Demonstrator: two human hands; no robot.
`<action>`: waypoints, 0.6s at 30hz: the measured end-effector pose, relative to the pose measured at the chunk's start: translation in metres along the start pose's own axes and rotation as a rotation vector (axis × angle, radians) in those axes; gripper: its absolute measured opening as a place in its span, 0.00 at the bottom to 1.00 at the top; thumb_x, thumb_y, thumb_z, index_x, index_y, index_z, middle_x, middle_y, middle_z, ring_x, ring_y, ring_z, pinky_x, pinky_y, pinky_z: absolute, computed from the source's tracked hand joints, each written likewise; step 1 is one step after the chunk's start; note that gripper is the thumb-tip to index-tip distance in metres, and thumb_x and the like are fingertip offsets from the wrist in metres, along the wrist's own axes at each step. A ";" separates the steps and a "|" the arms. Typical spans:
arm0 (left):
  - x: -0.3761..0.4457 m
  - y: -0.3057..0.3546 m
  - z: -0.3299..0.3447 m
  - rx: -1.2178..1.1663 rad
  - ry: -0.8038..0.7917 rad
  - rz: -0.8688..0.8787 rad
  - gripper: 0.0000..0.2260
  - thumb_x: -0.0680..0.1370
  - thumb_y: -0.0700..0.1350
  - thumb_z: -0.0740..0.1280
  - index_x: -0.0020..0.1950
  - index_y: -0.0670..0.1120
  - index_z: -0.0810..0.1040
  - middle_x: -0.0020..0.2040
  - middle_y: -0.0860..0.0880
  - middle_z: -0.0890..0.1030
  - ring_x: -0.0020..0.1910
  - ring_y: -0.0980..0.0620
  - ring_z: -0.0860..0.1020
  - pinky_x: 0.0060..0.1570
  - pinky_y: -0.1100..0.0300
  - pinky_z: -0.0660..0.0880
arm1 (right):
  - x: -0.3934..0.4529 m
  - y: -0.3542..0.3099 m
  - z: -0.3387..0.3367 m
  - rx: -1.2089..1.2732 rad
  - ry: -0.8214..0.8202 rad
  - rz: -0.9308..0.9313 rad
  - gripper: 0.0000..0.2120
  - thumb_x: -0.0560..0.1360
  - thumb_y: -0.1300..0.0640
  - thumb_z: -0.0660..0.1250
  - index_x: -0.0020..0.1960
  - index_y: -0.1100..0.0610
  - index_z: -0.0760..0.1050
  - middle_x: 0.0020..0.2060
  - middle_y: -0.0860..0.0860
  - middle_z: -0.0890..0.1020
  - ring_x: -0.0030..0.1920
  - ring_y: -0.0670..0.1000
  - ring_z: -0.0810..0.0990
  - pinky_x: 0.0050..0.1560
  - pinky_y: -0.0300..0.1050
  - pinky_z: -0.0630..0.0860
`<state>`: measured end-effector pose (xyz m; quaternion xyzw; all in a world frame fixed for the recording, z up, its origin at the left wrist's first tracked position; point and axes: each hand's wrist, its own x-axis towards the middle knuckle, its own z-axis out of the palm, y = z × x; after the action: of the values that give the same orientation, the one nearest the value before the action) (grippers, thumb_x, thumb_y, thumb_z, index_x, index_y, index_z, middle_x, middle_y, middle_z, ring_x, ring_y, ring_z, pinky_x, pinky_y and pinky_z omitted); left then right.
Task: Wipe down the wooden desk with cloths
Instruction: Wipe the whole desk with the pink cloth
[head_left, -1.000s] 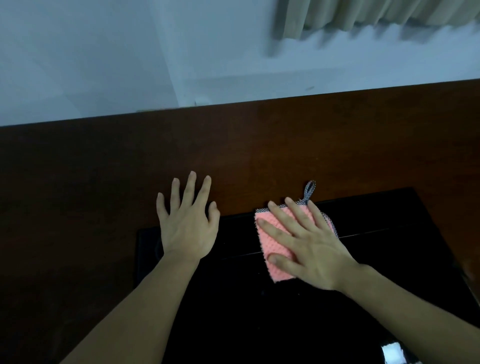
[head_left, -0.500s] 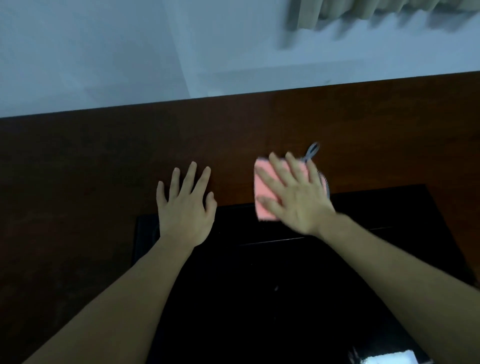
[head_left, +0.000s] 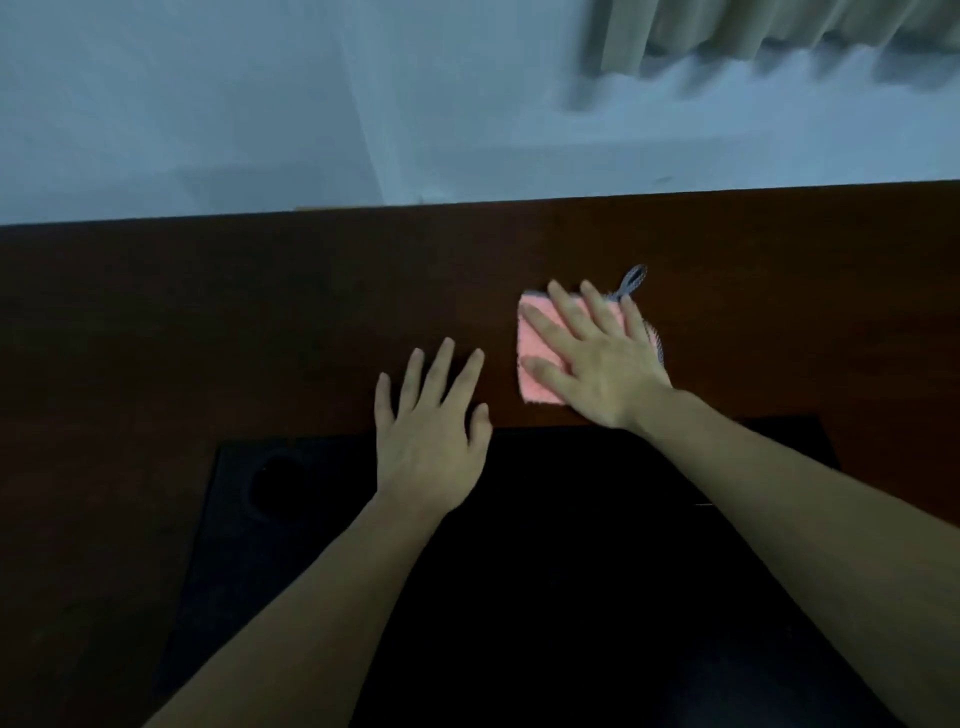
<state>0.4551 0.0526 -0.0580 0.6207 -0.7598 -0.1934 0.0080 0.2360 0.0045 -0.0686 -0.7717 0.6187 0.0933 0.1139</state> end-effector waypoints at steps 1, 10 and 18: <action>0.000 0.001 0.004 0.006 0.001 -0.004 0.25 0.86 0.56 0.49 0.83 0.61 0.47 0.83 0.56 0.42 0.82 0.51 0.39 0.79 0.43 0.38 | 0.006 0.001 0.000 0.006 -0.004 0.015 0.32 0.79 0.30 0.36 0.79 0.37 0.31 0.80 0.46 0.34 0.80 0.56 0.33 0.77 0.65 0.34; 0.003 0.004 0.007 0.026 0.036 -0.050 0.26 0.85 0.56 0.51 0.82 0.62 0.49 0.83 0.56 0.44 0.82 0.52 0.39 0.78 0.45 0.37 | -0.108 -0.018 0.031 -0.045 -0.045 -0.329 0.34 0.82 0.31 0.42 0.83 0.44 0.48 0.82 0.52 0.51 0.80 0.62 0.52 0.75 0.70 0.50; 0.003 0.000 0.010 0.010 0.028 -0.054 0.25 0.85 0.57 0.51 0.82 0.63 0.50 0.83 0.58 0.44 0.81 0.54 0.39 0.79 0.47 0.37 | -0.029 0.023 0.009 -0.034 0.005 -0.232 0.32 0.80 0.30 0.39 0.79 0.36 0.30 0.79 0.45 0.33 0.80 0.55 0.32 0.77 0.63 0.32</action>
<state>0.4521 0.0520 -0.0677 0.6435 -0.7436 -0.1812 0.0104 0.2073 0.0296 -0.0701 -0.8403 0.5237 0.0880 0.1090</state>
